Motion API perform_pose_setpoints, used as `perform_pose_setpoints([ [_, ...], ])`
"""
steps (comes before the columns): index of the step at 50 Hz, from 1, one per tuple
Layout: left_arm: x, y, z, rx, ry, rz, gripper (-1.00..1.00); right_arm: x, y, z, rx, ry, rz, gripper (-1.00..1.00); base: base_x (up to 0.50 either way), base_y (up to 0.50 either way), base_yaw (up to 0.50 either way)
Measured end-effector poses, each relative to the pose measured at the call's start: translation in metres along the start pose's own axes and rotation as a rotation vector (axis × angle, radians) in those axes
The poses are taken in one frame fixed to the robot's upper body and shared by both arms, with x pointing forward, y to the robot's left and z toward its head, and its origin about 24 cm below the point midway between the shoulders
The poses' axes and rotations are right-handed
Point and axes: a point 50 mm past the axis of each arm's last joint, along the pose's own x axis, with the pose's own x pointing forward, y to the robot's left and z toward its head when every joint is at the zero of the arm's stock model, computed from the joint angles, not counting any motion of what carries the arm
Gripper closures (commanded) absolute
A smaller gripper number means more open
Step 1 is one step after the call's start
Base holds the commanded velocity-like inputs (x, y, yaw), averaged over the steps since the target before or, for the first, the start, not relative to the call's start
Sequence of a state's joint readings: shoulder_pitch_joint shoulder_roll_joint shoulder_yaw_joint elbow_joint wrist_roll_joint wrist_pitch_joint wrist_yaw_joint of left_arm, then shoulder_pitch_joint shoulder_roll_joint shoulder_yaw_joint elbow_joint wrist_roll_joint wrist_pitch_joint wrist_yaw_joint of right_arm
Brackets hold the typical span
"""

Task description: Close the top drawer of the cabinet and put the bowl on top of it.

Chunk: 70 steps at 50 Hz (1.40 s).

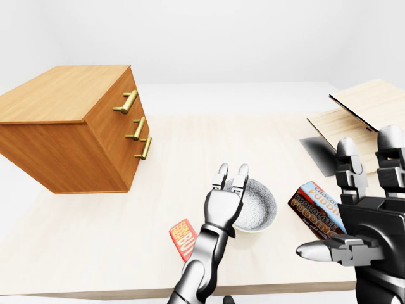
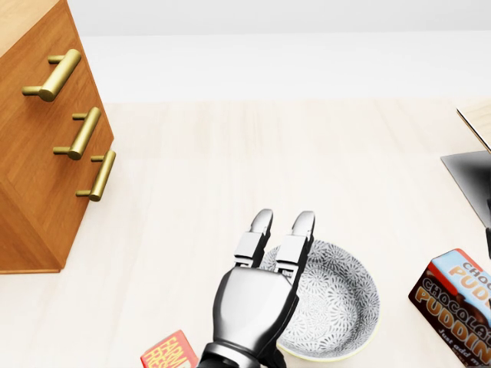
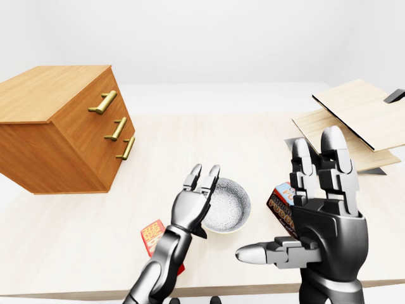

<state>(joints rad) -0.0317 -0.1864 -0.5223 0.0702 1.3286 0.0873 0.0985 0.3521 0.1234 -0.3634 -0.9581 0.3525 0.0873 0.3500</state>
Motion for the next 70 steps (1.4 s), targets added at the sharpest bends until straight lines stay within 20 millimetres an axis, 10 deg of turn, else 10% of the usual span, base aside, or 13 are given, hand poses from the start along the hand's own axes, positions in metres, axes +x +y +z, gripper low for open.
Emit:
perform_pose_setpoints([
  [24, 0.004, -0.014, -0.001, 0.015, 0.012, -0.03, -1.0, 0.0, -0.001, -0.002, 0.004, 0.009, 0.001, -1.0, 0.0, 0.0, 0.0],
  [25, 0.004, -0.014, 0.0, 0.015, 0.012, -0.03, 1.0, 0.0, -0.001, -0.002, 0.004, 0.009, 0.0, -1.0, 0.0, 0.0, 0.0],
  [70, 0.007, 0.006, -0.001, -0.015, 0.007, 0.002, 1.0, -0.001, 0.0, 0.0, 0.002, 0.0, 0.005, -1.0, 0.0, 0.0, 0.0],
])
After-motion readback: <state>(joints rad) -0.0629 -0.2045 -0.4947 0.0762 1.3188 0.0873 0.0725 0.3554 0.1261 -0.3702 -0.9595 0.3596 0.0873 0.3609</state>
